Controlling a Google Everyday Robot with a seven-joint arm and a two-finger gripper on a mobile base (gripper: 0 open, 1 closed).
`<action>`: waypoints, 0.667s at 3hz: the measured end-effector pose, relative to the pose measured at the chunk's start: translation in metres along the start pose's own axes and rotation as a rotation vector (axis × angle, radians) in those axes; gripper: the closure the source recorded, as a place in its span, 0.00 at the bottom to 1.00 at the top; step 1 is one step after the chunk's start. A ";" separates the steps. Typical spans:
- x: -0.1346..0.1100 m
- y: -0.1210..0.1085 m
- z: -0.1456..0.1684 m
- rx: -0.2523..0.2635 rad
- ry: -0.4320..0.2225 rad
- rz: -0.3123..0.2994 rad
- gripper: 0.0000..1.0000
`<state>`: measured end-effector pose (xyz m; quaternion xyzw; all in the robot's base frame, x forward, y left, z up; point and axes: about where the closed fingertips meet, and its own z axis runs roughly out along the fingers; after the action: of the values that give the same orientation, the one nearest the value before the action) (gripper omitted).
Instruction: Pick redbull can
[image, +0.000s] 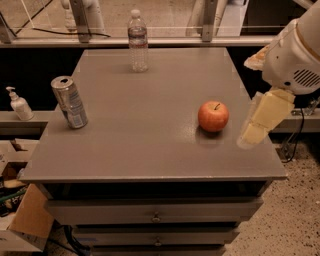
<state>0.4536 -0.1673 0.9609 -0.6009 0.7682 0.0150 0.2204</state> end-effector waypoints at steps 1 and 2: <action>-0.044 0.006 0.025 -0.024 -0.130 0.012 0.00; -0.087 0.017 0.047 -0.058 -0.242 0.020 0.00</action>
Offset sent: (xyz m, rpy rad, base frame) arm 0.0238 0.1587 -0.0278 0.3915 0.0048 0.0994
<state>0.4690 -0.0694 0.9450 -0.5930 0.7414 0.1117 0.2937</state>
